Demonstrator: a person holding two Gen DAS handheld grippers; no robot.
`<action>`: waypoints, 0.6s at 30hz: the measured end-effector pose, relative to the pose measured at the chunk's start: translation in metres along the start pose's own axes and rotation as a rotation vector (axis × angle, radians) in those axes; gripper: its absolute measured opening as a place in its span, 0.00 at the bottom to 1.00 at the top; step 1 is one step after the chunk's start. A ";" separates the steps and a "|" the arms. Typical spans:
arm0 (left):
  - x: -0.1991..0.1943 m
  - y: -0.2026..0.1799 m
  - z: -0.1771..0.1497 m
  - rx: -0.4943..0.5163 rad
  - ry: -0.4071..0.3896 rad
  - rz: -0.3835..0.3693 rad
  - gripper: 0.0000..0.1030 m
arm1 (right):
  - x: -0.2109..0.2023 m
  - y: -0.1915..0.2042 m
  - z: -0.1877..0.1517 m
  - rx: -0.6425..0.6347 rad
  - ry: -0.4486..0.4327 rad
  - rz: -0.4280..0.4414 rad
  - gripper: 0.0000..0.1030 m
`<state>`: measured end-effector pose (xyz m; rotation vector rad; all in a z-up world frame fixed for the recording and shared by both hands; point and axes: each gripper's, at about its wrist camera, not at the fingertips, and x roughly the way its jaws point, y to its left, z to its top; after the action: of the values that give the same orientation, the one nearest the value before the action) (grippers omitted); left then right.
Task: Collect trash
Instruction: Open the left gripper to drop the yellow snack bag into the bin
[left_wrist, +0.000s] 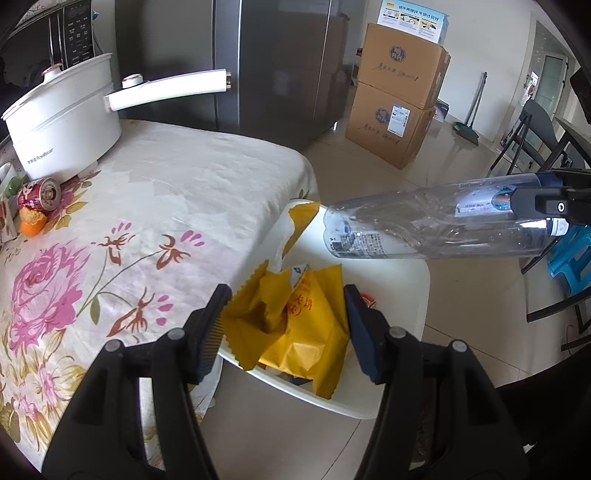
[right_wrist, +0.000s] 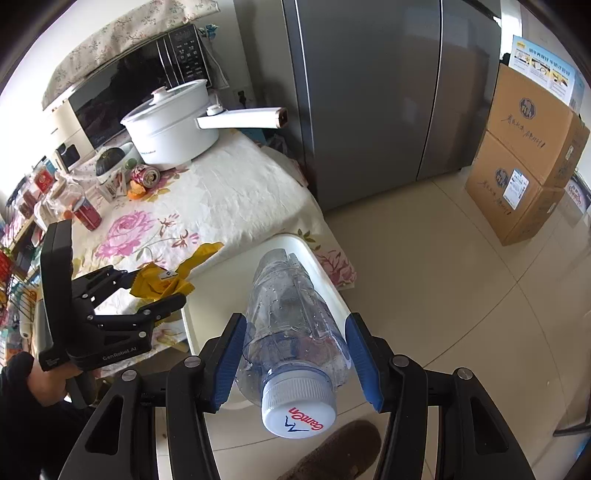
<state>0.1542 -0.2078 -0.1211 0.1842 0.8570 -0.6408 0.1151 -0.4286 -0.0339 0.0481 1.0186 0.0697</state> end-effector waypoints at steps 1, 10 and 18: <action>0.002 -0.002 0.000 0.005 -0.001 -0.002 0.61 | 0.002 -0.001 0.000 0.002 0.005 -0.002 0.55; 0.014 -0.013 0.001 0.041 0.005 0.022 0.82 | 0.015 -0.013 -0.004 0.012 0.049 -0.030 0.55; 0.025 -0.018 -0.003 0.055 0.076 0.041 0.89 | 0.020 -0.012 -0.004 0.003 0.070 -0.038 0.55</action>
<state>0.1538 -0.2321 -0.1404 0.2768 0.9070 -0.6221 0.1228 -0.4387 -0.0535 0.0289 1.0887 0.0350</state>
